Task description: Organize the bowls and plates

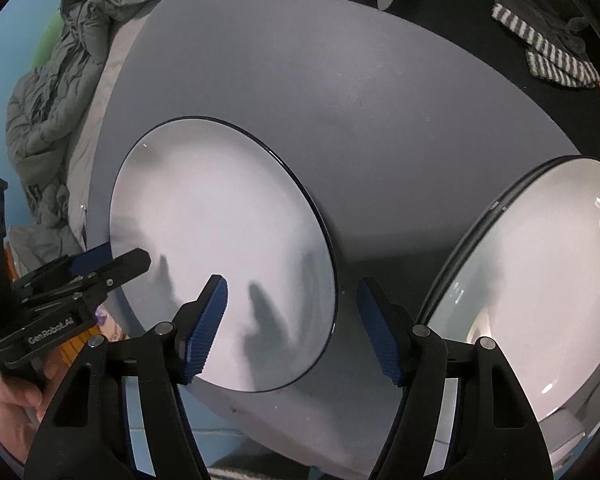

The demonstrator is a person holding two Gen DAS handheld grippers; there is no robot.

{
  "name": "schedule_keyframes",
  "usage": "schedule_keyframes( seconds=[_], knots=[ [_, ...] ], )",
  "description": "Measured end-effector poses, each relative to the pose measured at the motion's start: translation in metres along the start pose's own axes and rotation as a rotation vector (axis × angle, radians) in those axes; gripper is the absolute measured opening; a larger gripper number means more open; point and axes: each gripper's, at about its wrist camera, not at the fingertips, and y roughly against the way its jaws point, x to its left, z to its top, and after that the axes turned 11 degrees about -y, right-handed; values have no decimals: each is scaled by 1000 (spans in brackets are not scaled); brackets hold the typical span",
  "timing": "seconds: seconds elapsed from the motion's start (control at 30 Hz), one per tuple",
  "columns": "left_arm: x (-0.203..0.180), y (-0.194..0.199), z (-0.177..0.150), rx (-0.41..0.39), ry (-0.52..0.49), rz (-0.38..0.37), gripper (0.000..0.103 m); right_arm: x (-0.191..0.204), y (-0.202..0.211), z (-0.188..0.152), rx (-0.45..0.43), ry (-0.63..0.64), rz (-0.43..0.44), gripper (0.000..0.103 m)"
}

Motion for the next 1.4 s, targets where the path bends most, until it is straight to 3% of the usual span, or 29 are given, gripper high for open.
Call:
schedule_keyframes(
  seconds=[0.07, 0.17, 0.23, 0.3, 0.4, 0.53, 0.6, 1.4],
  knots=[
    [0, -2, 0, 7, -12, 14, 39, 1, -1, 1, -3, 5, 3, 65],
    [1, -5, -2, 18, -7, 15, 27, 3, -3, 4, -1, 21, 2, 52],
    [3, -6, -4, 12, 4, -4, 25, 3, -4, 4, 3, 30, -1, 44],
    [5, -5, -5, 8, 8, -21, 18, 4, -5, 4, 1, 38, -12, 43],
    [5, -4, -6, 7, 10, -22, 18, 7, -5, 4, -9, 51, -21, 40],
    [7, -2, -6, 2, 20, -26, 17, 6, -6, 4, -20, 63, -62, 23],
    [11, -1, -8, 4, 21, -21, 17, 6, -7, 3, -23, 68, -88, 20],
    [-4, -11, -19, 19, 58, 17, 19, 16, -15, -2, 1, 49, -121, 19]
  ],
)
